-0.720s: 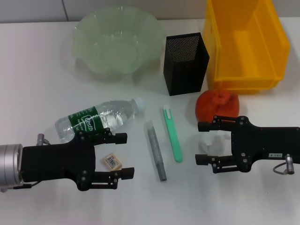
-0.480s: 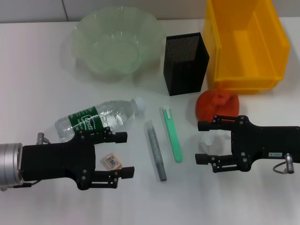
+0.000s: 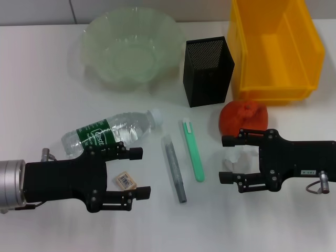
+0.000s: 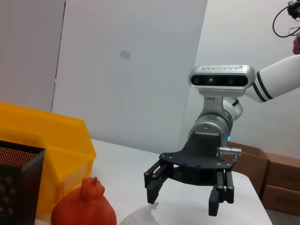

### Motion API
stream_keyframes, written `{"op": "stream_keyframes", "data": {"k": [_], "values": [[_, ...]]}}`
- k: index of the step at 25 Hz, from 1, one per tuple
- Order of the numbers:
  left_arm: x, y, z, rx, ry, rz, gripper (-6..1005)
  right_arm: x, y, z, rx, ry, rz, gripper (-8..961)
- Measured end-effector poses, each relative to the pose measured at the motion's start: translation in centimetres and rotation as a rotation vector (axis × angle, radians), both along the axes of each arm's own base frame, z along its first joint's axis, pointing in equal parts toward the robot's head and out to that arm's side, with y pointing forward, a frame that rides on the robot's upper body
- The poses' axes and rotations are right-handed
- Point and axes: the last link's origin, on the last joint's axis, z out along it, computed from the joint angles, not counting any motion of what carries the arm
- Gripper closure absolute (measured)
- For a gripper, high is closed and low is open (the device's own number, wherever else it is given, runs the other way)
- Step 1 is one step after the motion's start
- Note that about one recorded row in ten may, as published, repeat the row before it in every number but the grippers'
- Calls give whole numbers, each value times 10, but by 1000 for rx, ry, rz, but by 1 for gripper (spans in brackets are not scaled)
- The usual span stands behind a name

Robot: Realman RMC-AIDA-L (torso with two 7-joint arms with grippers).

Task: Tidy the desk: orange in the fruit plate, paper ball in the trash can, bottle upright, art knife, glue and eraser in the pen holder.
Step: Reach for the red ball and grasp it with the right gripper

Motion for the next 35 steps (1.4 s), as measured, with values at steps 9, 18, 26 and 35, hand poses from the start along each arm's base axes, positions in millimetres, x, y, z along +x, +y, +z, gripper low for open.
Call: {"op": "stream_keyframes", "data": {"k": [9, 18, 26, 35], "values": [[1, 0, 0, 1, -1, -1, 188, -7, 10, 11, -25, -13, -34, 139], [1, 1, 1, 7, -5, -1, 189, -36, 37, 47, -123, -189, -84, 139], [1, -1, -2, 6, -12, 3, 189, -66, 70, 71, -162, -468, -138, 139], [2, 0, -2, 22, -27, 18, 188, -95, 97, 82, -95, -720, -125, 142]]}}
